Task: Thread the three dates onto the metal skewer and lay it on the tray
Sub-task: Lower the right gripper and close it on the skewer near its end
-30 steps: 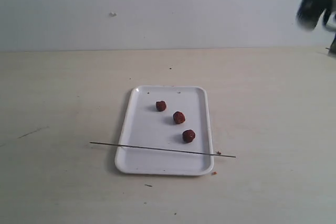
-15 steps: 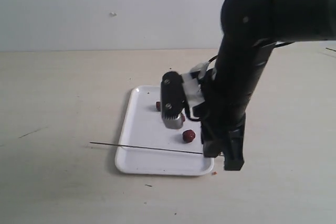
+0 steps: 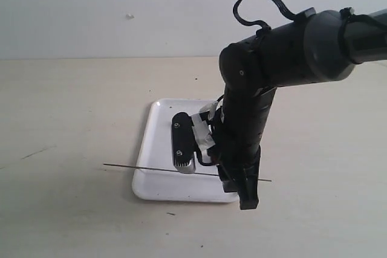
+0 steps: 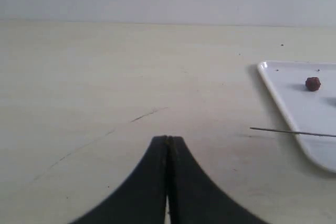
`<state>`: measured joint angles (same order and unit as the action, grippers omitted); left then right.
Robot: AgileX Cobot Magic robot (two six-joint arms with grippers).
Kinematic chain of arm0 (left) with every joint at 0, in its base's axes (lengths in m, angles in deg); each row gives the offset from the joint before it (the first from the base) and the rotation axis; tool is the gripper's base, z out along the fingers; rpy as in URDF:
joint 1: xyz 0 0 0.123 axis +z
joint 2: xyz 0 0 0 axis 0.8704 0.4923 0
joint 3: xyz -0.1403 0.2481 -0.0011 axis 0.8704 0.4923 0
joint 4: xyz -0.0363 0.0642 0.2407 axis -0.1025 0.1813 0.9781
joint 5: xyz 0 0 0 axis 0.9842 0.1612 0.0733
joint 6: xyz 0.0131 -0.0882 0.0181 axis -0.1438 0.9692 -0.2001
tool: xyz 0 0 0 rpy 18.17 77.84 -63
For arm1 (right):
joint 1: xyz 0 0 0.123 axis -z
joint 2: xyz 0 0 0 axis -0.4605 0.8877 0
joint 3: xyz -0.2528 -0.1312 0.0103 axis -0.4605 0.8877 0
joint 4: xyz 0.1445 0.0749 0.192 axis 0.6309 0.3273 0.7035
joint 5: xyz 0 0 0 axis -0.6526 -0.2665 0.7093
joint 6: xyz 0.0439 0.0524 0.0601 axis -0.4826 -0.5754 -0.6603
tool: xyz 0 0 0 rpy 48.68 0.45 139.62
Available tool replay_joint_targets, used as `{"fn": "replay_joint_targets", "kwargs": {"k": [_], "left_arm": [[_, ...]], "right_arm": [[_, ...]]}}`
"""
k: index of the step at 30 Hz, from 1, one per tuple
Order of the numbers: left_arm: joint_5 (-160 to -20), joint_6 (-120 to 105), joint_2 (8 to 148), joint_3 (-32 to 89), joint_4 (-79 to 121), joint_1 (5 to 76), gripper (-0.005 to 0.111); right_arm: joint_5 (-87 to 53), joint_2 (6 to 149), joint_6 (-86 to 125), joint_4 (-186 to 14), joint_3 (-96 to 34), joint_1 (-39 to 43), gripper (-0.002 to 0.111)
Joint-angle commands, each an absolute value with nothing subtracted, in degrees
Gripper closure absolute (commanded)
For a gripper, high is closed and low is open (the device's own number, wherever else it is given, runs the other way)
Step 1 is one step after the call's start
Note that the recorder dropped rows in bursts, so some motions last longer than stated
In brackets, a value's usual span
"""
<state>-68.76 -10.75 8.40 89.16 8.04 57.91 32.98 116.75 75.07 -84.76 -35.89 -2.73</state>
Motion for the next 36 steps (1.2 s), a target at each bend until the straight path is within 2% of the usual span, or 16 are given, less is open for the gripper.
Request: {"fn": "replay_joint_targets", "kwargs": {"k": [1,36], "left_arm": [[-69.07,-10.68,8.01,89.02,7.89,57.73,0.107],[-69.07,-10.68,8.01,89.02,7.89,57.73,0.107]], "right_arm": [[28.56,117.59,74.82,-85.38,-36.26,-2.77,0.077],[25.42,122.67,69.42,-88.14,-37.88,-1.73,0.077]]}}
